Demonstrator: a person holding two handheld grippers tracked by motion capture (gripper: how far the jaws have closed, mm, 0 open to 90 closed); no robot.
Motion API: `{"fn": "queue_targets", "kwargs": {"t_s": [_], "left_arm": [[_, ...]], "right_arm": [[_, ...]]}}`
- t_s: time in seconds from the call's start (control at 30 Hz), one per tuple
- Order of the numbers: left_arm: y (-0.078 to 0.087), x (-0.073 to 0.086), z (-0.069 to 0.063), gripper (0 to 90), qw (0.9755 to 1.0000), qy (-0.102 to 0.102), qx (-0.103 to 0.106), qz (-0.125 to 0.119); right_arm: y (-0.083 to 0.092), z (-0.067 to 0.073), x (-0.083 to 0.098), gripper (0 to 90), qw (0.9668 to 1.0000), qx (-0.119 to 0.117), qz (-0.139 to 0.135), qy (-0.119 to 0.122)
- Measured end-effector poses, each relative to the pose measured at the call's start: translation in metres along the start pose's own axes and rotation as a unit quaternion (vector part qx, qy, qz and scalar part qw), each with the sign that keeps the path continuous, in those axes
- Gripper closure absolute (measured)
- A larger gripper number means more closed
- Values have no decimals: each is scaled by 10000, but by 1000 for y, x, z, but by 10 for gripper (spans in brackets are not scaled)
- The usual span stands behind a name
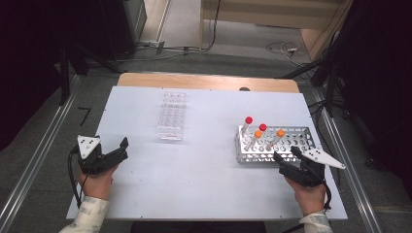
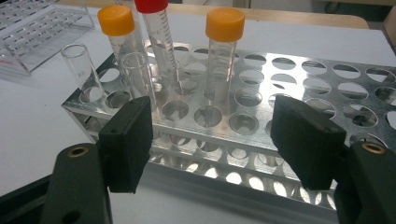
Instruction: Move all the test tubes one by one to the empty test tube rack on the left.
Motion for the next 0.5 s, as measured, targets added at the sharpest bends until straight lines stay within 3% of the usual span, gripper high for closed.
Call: {"fn": "queue_targets", "kwargs": {"t_s": [0.5], "left_arm": [[-3, 3, -2, 97, 9999, 15, 39, 134]], "right_arm": [[2, 6, -2, 288, 9999, -96, -53, 32]]}}
Point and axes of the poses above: each handheld gripper's, and its own axes: y roughly backward along the jaws, x roughly out of its underside, z roughly to its left, the point moved 5 cm from there along -y, roughly forward along the jaws, and after that the axes turned 13 degrees about x, right-handed, at the moved point
